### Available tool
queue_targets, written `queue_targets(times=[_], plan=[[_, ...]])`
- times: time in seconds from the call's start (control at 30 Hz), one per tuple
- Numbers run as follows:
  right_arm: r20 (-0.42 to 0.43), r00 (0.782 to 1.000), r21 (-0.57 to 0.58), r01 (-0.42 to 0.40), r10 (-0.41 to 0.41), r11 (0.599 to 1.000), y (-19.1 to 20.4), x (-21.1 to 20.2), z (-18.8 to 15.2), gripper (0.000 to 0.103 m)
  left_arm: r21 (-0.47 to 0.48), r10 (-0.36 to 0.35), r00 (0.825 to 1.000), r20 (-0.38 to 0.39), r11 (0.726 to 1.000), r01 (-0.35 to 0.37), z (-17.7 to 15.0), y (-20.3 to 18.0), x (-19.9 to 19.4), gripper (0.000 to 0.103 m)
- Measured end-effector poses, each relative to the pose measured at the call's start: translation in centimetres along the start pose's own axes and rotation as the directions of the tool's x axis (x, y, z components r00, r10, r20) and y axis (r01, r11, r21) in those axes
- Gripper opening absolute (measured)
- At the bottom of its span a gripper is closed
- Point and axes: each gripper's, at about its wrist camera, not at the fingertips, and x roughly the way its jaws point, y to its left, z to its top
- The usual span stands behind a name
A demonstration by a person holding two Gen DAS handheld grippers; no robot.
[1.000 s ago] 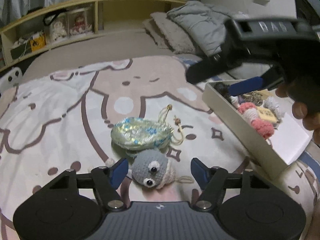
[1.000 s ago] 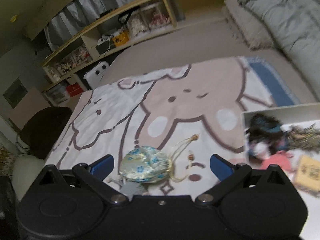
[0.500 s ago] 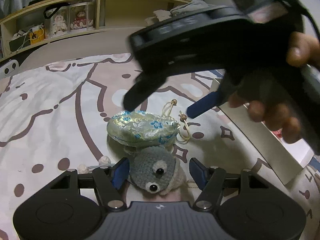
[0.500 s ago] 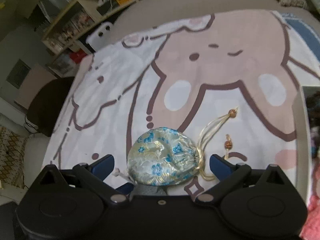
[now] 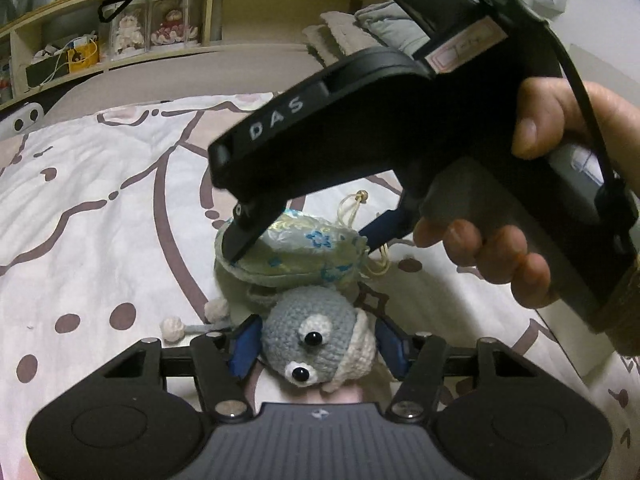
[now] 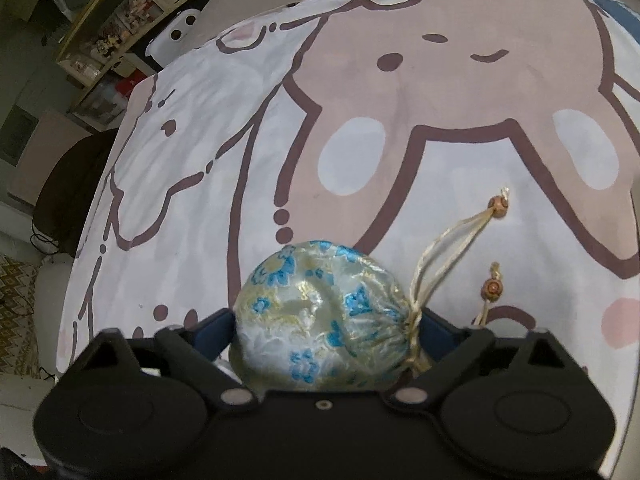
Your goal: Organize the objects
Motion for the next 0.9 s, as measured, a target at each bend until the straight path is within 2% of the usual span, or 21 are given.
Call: queue_targets(times=[0.07,0.2,0.37,0.4,0.5,0.9], plan=[[0.011,1.0,-0.024,0.007,-0.007,1.0,0.1,-0.1,-0.2,0.086,0.011,0.007,1.0,-0.006,1.0,-0.007,0.0,-0.3,0.0,0.061],[0.042,0.999,-0.02,0.005,-0.004,1.0,-0.2,-1.0,-0.2,0.063,0.017,0.017,1.0,-0.02,1.0,-0.017,0.0,-0.6,-0.2,0.06],[0.089,0.996,-0.029,0.003,-0.001,1.0,-0.1,-2.4,-0.5,0.056,-0.011,0.021,0.999,-0.034,1.0,-0.021,0.3,-0.6,-0.8,0.059],[0.1,0.995,-0.027,0.001,0.002,1.0,-0.1,-2.7,-0.6,0.049,-0.016,0.021,0.999,-0.033,1.0,-0.022,0.4,-0.6,-1.0,0.059],[0.129,0.991,-0.012,-0.02,0.022,1.0,-0.2,-4.0,-0.7,0.039,-0.036,0.027,0.999,-0.029,0.999,-0.028,0.8,-0.7,-1.8,0.059],[0.211,0.977,-0.013,-0.014,0.016,1.0,-0.9,-9.1,-2.9,0.027,-0.107,0.049,0.999,-0.012,0.993,-0.05,1.6,-0.7,-5.0,0.059]])
